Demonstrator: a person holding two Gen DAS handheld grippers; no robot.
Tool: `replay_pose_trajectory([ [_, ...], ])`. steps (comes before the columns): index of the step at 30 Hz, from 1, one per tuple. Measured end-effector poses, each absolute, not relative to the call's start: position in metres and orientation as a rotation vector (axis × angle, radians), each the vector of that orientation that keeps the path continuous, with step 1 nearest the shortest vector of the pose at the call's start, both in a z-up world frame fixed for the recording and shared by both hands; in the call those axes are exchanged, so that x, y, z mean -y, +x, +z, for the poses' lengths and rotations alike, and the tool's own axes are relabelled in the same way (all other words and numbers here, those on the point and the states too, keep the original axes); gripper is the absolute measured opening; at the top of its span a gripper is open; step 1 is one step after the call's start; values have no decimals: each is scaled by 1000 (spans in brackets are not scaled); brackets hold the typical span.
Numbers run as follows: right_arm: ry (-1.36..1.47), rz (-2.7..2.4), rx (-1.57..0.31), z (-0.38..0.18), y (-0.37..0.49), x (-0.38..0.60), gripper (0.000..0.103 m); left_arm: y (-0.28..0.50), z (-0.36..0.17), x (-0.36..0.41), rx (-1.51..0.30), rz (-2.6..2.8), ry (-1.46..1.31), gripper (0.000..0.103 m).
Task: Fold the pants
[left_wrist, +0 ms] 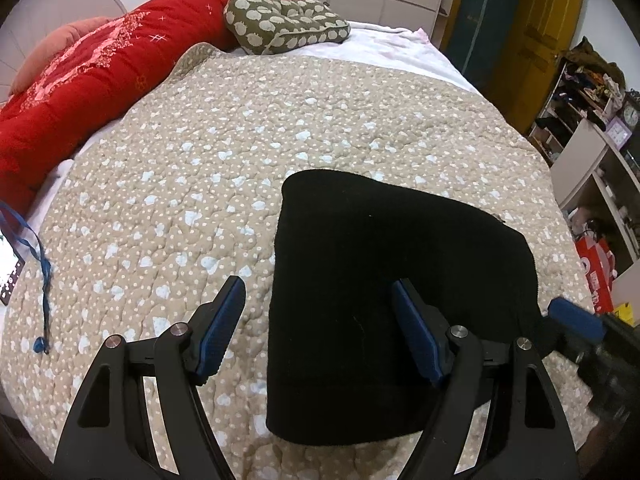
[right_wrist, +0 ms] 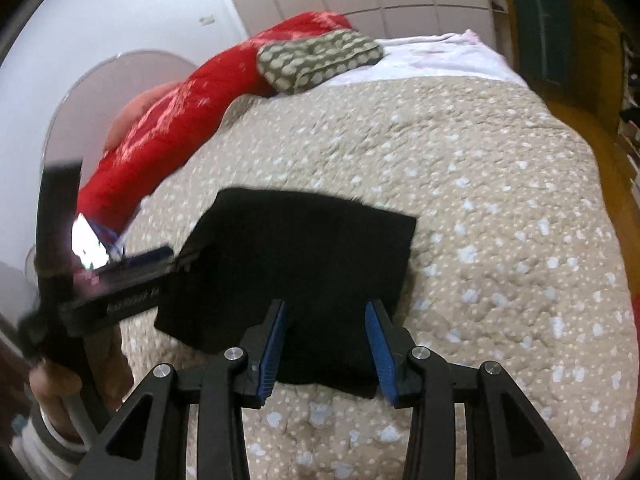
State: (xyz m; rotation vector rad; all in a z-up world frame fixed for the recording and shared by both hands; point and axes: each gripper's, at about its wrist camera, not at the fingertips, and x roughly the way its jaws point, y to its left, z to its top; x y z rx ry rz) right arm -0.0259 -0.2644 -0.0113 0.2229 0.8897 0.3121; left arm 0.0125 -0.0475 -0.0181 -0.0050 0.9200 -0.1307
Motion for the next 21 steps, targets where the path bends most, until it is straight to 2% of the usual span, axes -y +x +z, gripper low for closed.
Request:
replay_pose_trajectory([
  [7,291,287,-877,-8,-22,275,40,9,-15,40,-917,-122,-16,77],
  [11,343,276,-891,-17,-17,282,49,9,-16,35,-920,-115,-26,77],
  [21,373,279,-921,-32,-11,281,54,13,-22,28,-942,-126,-57,77],
])
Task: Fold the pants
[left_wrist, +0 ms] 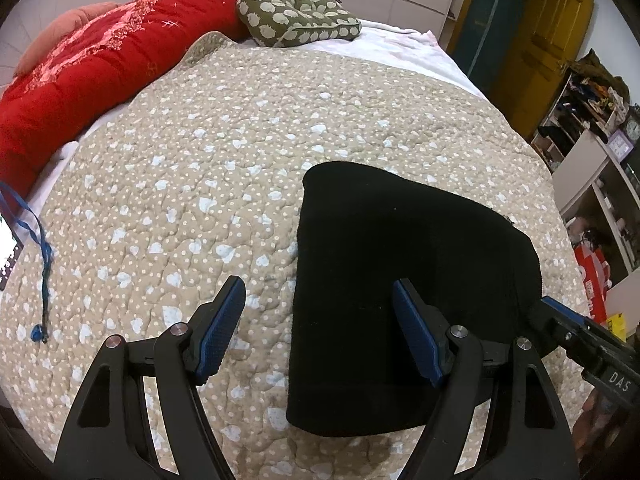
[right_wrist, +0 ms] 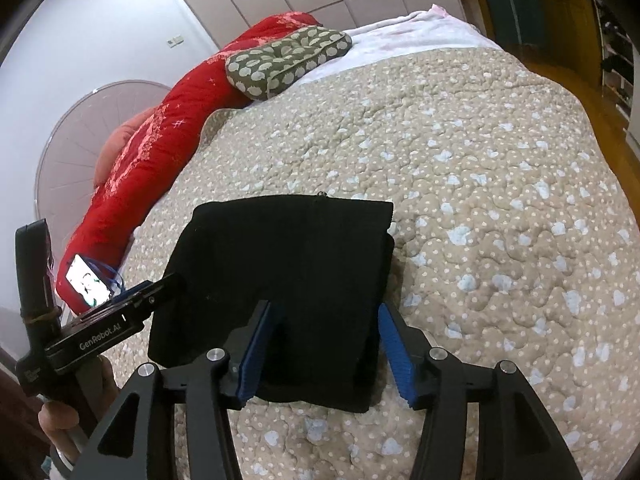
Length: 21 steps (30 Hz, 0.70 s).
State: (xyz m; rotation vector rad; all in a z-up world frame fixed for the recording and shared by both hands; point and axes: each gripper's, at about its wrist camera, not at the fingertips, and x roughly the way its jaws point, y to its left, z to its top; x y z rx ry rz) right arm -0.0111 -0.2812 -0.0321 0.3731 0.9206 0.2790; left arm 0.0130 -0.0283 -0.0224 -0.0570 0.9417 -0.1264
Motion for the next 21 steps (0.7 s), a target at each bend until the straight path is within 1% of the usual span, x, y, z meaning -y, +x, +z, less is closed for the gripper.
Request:
replay_pose_trajectory([
  [3,372,274,-925,-34,-8,282,59,15,-24,26,-949,-141,-73,78],
  [16,431,290,-940,-46,-3,290,61,19,-27,18,-973,-177,-104,78],
  [21,458,300,-941,-53,-3,292,65,20,-30,8,-986,-205,-149,79],
])
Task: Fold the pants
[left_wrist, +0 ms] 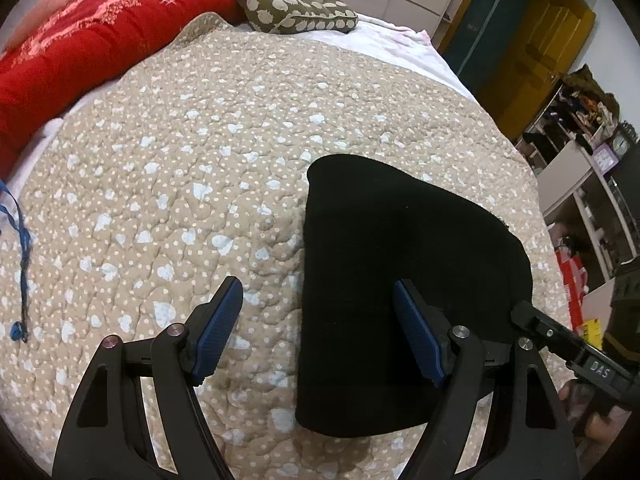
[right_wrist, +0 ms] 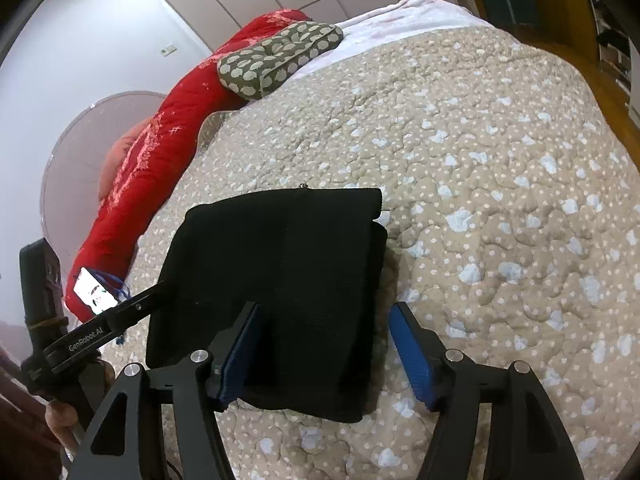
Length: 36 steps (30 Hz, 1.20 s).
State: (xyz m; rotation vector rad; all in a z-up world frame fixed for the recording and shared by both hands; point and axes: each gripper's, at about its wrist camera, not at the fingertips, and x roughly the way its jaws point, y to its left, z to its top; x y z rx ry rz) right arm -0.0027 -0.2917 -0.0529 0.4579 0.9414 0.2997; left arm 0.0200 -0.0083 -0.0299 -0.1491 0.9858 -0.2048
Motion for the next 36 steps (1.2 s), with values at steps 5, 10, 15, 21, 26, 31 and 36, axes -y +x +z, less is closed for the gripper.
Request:
replay_pose_trajectory([
  [5,492,319,-953,-62,4,293,66,21,-35,6,-996,-215,-173,81],
  [10,516,348,-957,-67,9,291,67,23,-37,9,-991,-223,-166,81],
  [15,518,373,-955,-70,13,284,71,26,-41,11,-989,-229,-185,84],
  [21,521,370,-955,-75,17,277,76,29,-47,11,-986,-245,-223,86],
  [26,530,342,-940,-78,20,272,79,30,-53,16,-987,-258,-252,86],
  [31,488,348,-888,-77,17,267,73,27,-62,19,-981,-281,-307,75],
  [36,441,356,-864,-69,13,266,61,26,-51,28,-981,-319,-271,61],
])
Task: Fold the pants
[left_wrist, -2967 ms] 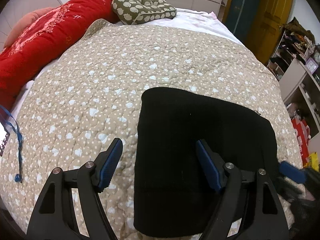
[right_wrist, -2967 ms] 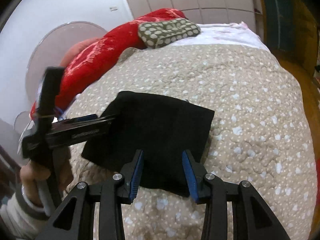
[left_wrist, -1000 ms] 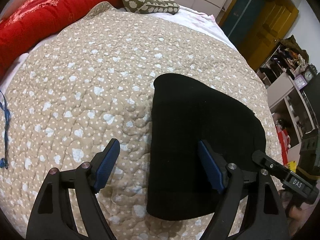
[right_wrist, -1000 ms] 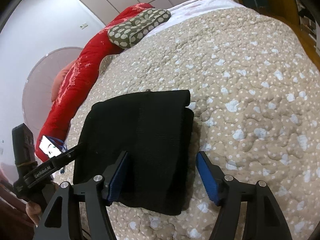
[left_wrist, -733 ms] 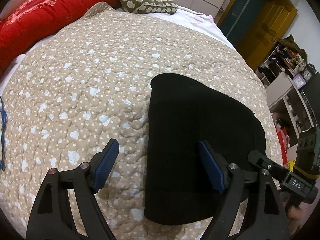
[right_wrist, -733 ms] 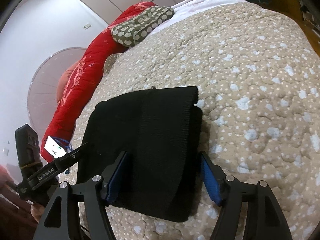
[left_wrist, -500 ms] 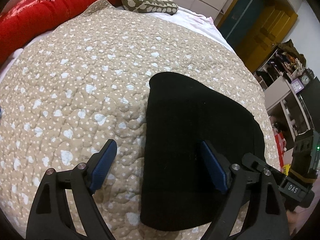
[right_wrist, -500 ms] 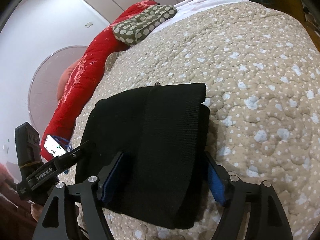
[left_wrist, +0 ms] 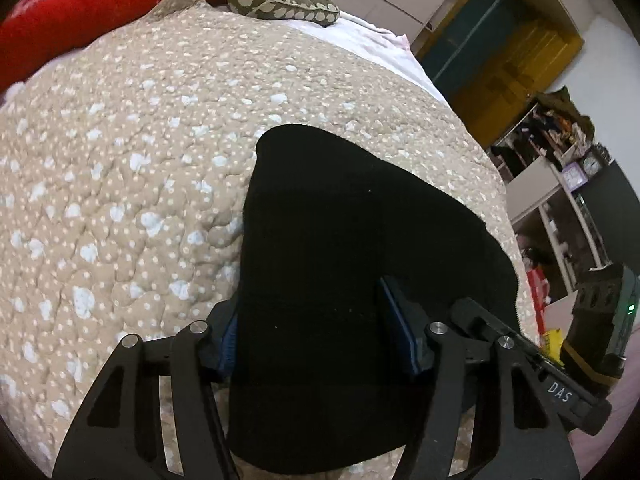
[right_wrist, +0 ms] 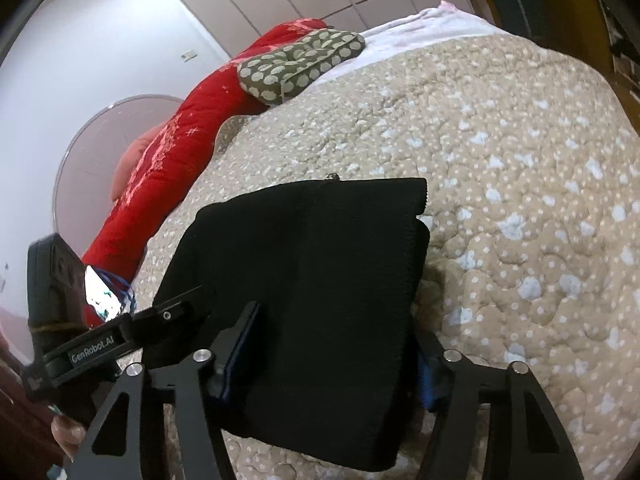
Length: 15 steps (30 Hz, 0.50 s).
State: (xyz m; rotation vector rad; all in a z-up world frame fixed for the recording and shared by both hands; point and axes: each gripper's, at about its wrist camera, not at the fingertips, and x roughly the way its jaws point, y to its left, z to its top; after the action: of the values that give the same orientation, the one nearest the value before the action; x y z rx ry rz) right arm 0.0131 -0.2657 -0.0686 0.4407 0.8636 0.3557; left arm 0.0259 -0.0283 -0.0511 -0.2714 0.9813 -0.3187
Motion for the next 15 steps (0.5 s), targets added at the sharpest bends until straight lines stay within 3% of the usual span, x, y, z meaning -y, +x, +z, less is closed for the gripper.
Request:
replay_pose_trajectory([
  [4,422,353,-859,-67,10,265,60,25,-52,28,-975,-316,-270,57],
  [8,411,360,-825,-52,6,266,50,24,-35,34,-958,-331,-226,50],
  [15,355,365,-716,-7,36,263,50,63,3,40,-864,-316,-199,50],
])
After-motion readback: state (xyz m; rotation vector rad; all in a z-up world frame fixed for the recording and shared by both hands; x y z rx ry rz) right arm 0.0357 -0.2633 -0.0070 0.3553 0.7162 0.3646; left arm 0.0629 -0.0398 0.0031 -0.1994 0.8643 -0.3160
